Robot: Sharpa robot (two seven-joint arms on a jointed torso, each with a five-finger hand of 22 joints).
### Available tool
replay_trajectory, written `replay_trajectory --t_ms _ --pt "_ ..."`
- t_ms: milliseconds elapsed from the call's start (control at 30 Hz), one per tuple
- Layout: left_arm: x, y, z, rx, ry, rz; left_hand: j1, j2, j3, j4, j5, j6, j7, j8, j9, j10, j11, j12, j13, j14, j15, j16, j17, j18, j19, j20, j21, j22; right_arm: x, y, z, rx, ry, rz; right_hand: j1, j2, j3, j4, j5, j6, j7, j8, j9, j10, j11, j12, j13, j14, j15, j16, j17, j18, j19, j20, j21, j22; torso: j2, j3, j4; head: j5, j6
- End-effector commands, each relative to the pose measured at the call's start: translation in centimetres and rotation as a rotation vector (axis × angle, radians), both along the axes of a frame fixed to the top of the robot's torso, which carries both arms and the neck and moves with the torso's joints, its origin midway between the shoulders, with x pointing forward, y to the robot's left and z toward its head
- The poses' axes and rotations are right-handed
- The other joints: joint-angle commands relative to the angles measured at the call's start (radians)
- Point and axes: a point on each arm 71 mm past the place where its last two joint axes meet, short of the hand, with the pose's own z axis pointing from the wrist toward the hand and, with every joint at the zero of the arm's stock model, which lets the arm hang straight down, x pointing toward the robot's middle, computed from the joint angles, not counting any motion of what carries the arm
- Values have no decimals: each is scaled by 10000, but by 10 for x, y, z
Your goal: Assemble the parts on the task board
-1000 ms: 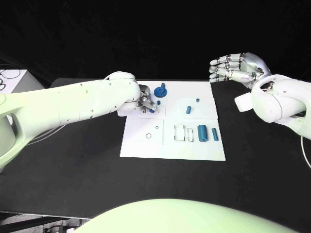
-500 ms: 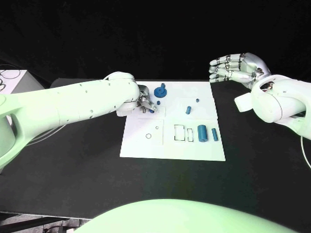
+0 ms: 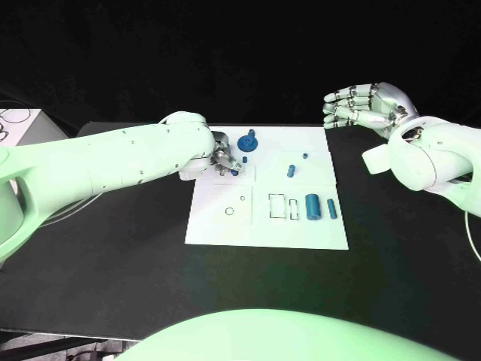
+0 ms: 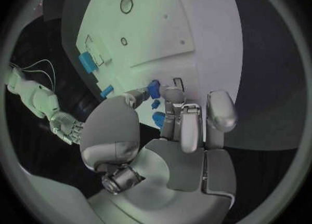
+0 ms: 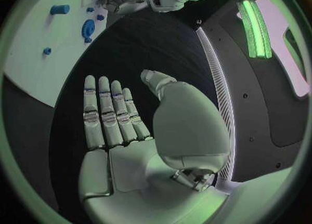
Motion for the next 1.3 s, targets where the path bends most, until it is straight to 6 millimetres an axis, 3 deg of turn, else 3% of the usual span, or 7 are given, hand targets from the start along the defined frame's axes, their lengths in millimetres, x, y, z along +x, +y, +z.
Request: replay_trajectory --t_ms 33,1300 --pt "-1 0 -2 -54 -58 62 14 27 -354 209 -69 37 15 -62 -19 15 -15 70 5 845 -73 4 1982 -191 91 -2 -45 11 0 1 0 -7 -29 114 -86 19 -56 -27 9 49 550 -64 -11 18 51 -9 -9 -15 49 -61 -8 69 -69 18 -6 -8 1 5 5 -9 -2" --pt "-1 -4 0 -722 -225 386 5 91 -634 246 -170 66 -5 -60 -22 81 -32 125 89 877 -84 61 2071 -204 132 -11 -12 86 0 1 -2 -27 53 119 -99 31 -77 -9 -1 47 556 -68 -13 18 56 -6 -31 -11 51 -71 -29 69 -71 21 -4 -34 0 6 -2 -27 -45"
